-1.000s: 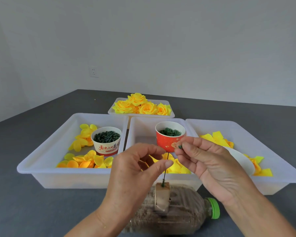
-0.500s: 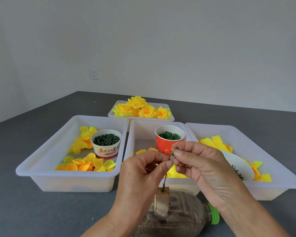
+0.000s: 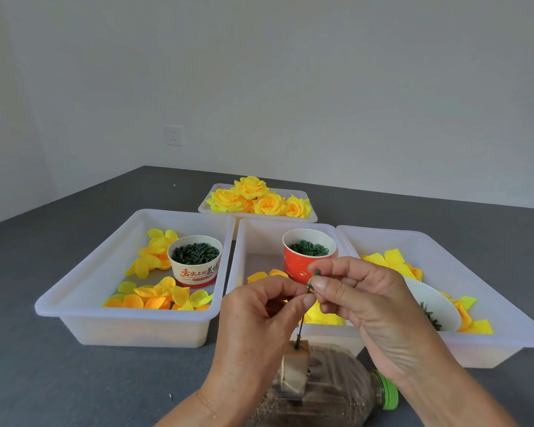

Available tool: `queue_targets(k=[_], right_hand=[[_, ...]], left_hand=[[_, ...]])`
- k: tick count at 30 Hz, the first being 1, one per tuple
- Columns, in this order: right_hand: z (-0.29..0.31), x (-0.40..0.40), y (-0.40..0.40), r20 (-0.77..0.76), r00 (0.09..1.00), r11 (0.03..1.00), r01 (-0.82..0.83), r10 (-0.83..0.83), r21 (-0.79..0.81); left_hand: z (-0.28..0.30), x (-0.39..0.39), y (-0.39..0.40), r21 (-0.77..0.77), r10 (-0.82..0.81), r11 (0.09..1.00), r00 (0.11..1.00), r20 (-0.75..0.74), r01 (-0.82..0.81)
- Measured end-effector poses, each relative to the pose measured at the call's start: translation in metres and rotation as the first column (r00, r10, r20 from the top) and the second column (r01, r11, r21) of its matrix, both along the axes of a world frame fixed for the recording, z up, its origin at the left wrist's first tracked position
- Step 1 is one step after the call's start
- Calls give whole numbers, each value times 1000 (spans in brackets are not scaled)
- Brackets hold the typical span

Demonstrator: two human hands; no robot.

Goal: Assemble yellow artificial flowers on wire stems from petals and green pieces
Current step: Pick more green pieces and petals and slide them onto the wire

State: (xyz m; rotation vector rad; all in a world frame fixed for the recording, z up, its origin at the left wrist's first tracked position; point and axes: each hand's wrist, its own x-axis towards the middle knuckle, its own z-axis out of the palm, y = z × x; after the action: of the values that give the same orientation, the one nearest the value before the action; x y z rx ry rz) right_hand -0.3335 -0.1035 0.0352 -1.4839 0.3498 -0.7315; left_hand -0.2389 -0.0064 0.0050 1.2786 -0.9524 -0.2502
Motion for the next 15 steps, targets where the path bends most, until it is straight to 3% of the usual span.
queue_targets(k=[6, 15], right_hand=[[3, -1, 2, 2, 1000, 981, -9, 9, -194], [2, 1, 3, 20, 1000, 984, 9, -5, -180]], left_hand=[[2, 0, 1, 12, 7, 1000, 999, 32, -8], [0, -2, 1, 38, 28, 999, 999, -36, -26]])
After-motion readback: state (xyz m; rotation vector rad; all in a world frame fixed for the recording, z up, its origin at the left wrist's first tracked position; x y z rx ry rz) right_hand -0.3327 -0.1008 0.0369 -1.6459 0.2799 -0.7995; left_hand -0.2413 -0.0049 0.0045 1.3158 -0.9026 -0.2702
